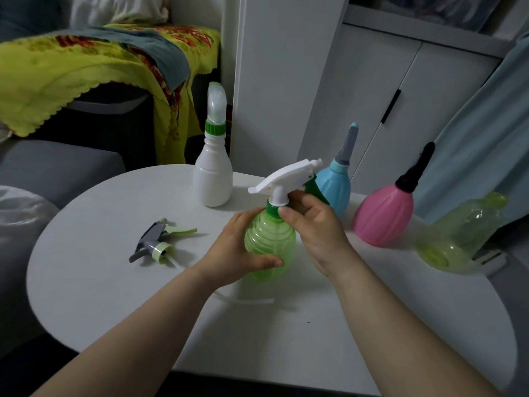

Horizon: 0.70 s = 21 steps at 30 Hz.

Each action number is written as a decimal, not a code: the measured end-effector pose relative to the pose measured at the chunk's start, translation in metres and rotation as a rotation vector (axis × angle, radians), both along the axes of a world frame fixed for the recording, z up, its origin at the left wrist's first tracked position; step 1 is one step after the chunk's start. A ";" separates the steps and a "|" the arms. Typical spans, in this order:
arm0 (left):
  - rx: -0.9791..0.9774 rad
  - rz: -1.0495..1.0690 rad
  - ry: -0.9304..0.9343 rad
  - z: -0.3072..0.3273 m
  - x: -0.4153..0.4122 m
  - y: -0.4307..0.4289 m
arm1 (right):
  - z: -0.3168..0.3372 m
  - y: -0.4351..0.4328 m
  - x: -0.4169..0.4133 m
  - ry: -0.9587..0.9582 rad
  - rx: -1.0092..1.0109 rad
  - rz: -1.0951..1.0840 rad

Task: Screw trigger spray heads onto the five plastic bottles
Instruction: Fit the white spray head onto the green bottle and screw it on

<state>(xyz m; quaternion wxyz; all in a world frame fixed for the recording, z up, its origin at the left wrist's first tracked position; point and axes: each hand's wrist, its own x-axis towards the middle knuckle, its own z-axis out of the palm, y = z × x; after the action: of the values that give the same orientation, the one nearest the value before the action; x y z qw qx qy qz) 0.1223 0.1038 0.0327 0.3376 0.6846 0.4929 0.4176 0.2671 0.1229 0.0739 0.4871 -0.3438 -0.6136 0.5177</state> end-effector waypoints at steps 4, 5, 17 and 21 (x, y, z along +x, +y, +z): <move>0.010 0.016 -0.018 -0.001 0.002 0.000 | -0.002 0.002 0.000 0.034 0.000 0.008; 0.009 0.030 -0.019 -0.002 0.002 0.000 | -0.002 0.003 0.000 0.034 0.001 0.015; -0.030 -0.016 0.004 0.000 -0.002 -0.005 | -0.024 -0.011 -0.008 -0.055 0.141 -0.235; -0.074 -0.050 0.052 0.005 -0.005 -0.001 | -0.024 -0.010 -0.008 -0.068 0.113 -0.252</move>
<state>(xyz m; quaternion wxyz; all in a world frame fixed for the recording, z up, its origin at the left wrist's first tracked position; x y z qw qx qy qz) 0.1170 0.1028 0.0379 0.3601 0.6945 0.4992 0.3725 0.2587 0.1126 0.0503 0.5455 -0.4075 -0.6101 0.4051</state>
